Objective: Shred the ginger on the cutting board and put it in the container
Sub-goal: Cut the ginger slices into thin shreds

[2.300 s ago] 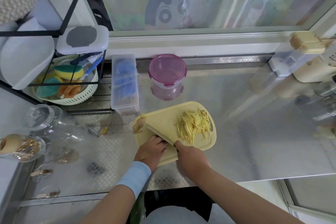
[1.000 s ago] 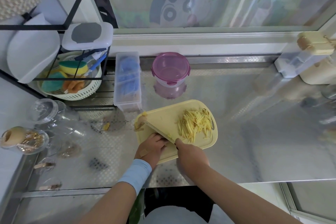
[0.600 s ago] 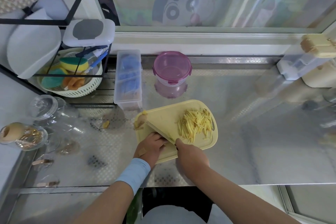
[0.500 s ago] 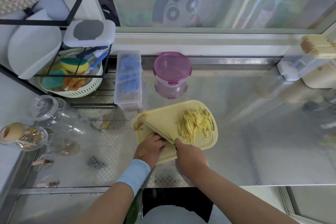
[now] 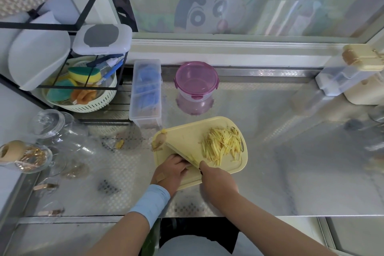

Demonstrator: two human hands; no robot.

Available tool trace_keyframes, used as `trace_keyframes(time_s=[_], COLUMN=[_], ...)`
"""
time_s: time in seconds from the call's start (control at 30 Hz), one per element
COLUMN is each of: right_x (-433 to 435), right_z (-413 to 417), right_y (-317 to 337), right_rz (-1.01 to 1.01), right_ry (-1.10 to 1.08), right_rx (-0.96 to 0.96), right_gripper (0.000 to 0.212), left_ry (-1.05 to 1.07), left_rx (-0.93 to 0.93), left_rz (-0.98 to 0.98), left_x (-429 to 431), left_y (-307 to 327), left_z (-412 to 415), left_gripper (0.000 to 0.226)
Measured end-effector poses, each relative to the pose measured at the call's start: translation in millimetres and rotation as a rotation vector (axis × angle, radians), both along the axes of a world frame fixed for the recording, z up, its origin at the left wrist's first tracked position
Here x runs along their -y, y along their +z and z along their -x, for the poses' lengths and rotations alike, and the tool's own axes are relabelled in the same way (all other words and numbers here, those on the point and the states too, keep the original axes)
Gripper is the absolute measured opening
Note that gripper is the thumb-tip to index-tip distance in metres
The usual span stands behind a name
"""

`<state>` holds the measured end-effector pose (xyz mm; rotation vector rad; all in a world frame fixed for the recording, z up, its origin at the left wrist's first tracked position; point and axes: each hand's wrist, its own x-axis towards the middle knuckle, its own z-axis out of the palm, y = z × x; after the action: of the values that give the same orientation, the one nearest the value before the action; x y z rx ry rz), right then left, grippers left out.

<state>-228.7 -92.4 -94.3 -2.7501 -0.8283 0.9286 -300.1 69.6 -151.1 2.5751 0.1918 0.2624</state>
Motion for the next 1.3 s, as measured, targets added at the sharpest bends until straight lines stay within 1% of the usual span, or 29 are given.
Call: trace_keyframes(time_s=[0.2,0.33,0.53,0.7,0.83,0.93,1.03,1.1,1.2,1.3], right_x=[-3.0,-2.6,6.8,12.9,-0.3,-6.3,-2.3,4.0,12.8,10.8], right_z=[-3.9,-4.7,1.2,4.7,-1.1,-4.6,-3.9,-2.3,2.6,5.2], right_y=[-3.2,-2.9,0.5,-1.9,-3.2,-1.2,0.3,2.8,6.8,6.7], right_rz=[-0.001,-0.027,-0.075,-0.076,-0.057,-0.055,-0.060,-0.074,-0.075,-0.064], right_ry=[0.017,0.034,-0.009,-0.035,0.001,0.042,0.043,0.020,-0.010,-0.038], right_rx=[-0.003,0.006,-0.003,-0.019,-0.026,-0.007,0.000,-0.010,-0.023,-0.042], right_gripper=[0.032,0.027,0.026,0.021,0.024,0.029,0.028,0.028,0.025,0.020], left_ry=[-0.002,-0.001,0.008,0.022,0.025,0.029,0.040,0.032,0.031,0.047], left_rx=[-0.001,0.010,0.041,0.039,0.039,0.026,0.020,0.041,0.072,0.049], left_rz=[-0.014,-0.061,-0.098,-0.072,-0.030,-0.050,-0.058,-0.086,-0.133,-0.075], left_x=[3.3,4.9,6.4,5.9,4.6,4.6,5.6,5.4,5.1,6.0], left_y=[0.6,2.7,2.4,-2.7,-2.5,-1.1,-1.8,-2.0,-2.4,-4.8], left_z=[1.6,0.5,-1.7,-0.3,0.7,-0.3,0.3,0.3,-0.4,1.1], left_gripper=[0.040,0.039,0.039,0.035,0.038,0.039,0.039,0.036,0.020,0.029])
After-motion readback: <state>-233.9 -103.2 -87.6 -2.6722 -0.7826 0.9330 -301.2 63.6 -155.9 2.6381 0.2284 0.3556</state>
